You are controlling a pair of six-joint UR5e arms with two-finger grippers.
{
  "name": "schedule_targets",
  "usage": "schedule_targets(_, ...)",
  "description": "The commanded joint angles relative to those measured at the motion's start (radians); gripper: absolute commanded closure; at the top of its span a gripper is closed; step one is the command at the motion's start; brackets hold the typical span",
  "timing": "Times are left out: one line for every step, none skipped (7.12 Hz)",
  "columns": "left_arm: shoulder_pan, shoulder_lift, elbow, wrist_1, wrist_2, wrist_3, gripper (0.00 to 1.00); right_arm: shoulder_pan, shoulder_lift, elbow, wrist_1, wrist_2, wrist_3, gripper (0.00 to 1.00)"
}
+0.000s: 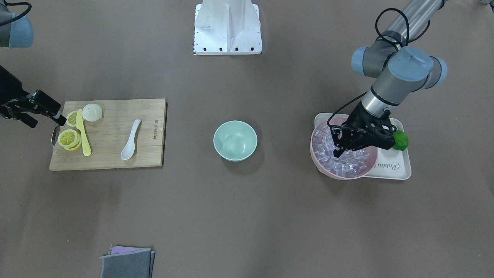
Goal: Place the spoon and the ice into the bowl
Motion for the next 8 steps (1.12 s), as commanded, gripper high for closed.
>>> schedule_targets(-0.022, 0.016, -0.022, 0.004, -0.033, -0.002, 1.0, -0.003, 0.0, 0.0, 0.0, 0.0, 0.003, 0.0)
schedule_targets(-0.028, 0.018, -0.021, 0.004, -0.028, -0.002, 0.5, -0.005, 0.0, 0.0, 0.0, 0.0, 0.003, 0.0)
schedule_targets(-0.021, 0.016, -0.016, 0.003, -0.027, -0.002, 0.21, -0.009, 0.0, 0.0, 0.0, -0.001, 0.003, 0.0)
schedule_targets(-0.018, 0.013, -0.006, 0.001, -0.025, -0.003, 0.2, -0.012, 0.0, 0.0, 0.0, -0.001, 0.005, 0.0)
schedule_targets(-0.018, 0.013, 0.001, 0.0, -0.027, -0.003, 0.2, -0.012, 0.0, 0.0, 0.0, -0.001, 0.005, 0.0)
schedule_targets(-0.016, 0.016, 0.004, 0.0, -0.025, -0.002, 0.2, -0.014, 0.0, 0.0, 0.0, -0.001, 0.005, 0.0)
schedule_targets(-0.016, 0.016, 0.004, 0.0, -0.025, -0.002, 0.27, -0.014, 0.0, 0.0, 0.0, -0.001, 0.005, 0.0)
schedule_targets(-0.012, 0.016, 0.005, 0.0, -0.025, 0.0, 0.48, -0.014, 0.0, 0.0, 0.0, -0.001, 0.005, 0.0)
